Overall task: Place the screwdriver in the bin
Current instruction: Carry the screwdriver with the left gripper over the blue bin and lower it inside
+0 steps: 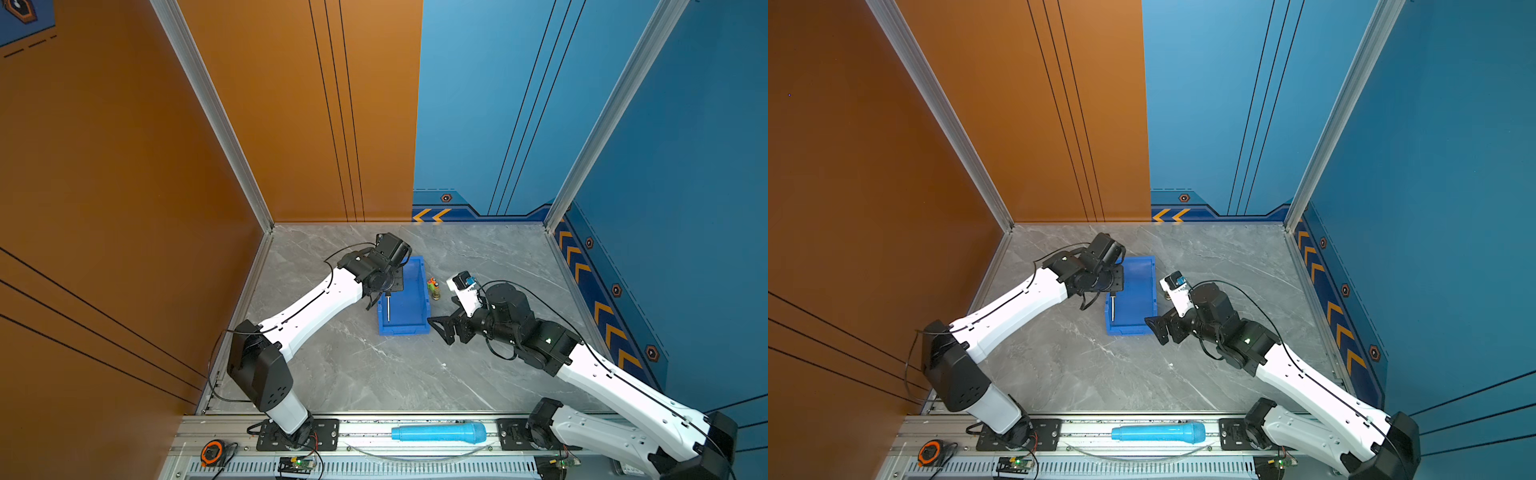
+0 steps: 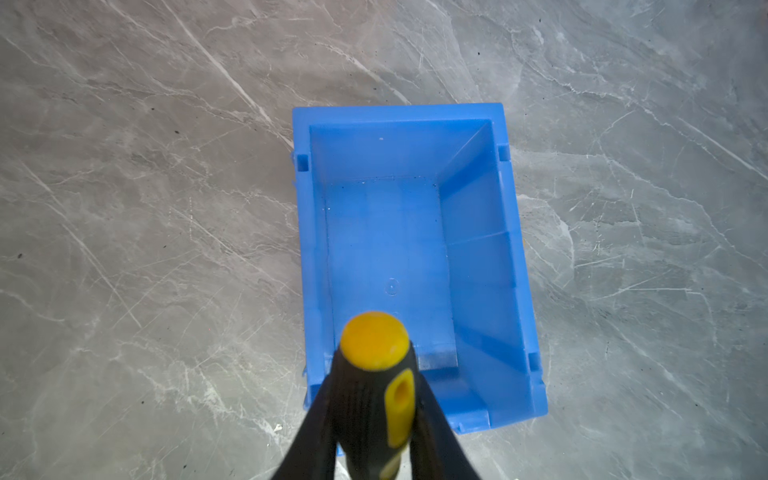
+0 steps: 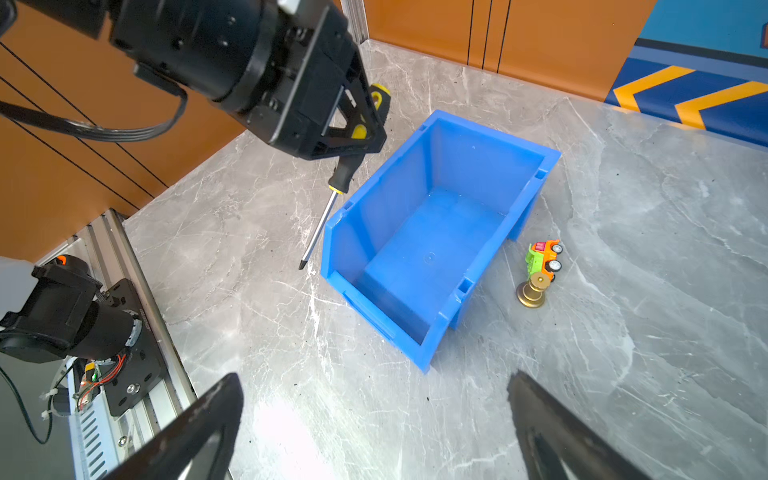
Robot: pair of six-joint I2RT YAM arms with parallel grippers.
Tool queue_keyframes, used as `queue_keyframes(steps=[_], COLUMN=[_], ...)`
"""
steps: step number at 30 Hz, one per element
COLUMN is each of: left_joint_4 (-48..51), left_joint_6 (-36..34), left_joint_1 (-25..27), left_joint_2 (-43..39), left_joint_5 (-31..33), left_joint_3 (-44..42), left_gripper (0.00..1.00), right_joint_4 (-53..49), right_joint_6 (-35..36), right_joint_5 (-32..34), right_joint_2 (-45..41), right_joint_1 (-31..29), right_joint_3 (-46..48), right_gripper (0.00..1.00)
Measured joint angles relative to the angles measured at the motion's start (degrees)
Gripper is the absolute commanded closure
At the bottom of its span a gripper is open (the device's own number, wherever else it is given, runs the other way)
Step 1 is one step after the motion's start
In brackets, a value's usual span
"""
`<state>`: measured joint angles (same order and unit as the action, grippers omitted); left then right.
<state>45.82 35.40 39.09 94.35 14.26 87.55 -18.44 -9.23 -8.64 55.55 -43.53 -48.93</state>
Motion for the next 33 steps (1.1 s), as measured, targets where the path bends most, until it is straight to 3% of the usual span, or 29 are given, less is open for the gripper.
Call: queue_keyframes(steps=[14,33], left_joint_4=[-1.44,-1.44], left_joint_6=[0.04,1.77], left_joint_1=[0.04,-0.44], left_joint_2=[10.43,20.81], left_joint_5=[-0.31,0.35], left_joint_3=[7.54,10.82], left_gripper=[0.97,0.97], right_joint_4=[0.46,0.55], right_joint_6=[-3.13,-4.35], right_joint_5=[3.78,5.95], right_joint_2=[-2.16,-2.08], right_joint_1=[1.51,1.55], right_joint_3=[3.13,3.80], right_gripper=[0.00,0.00])
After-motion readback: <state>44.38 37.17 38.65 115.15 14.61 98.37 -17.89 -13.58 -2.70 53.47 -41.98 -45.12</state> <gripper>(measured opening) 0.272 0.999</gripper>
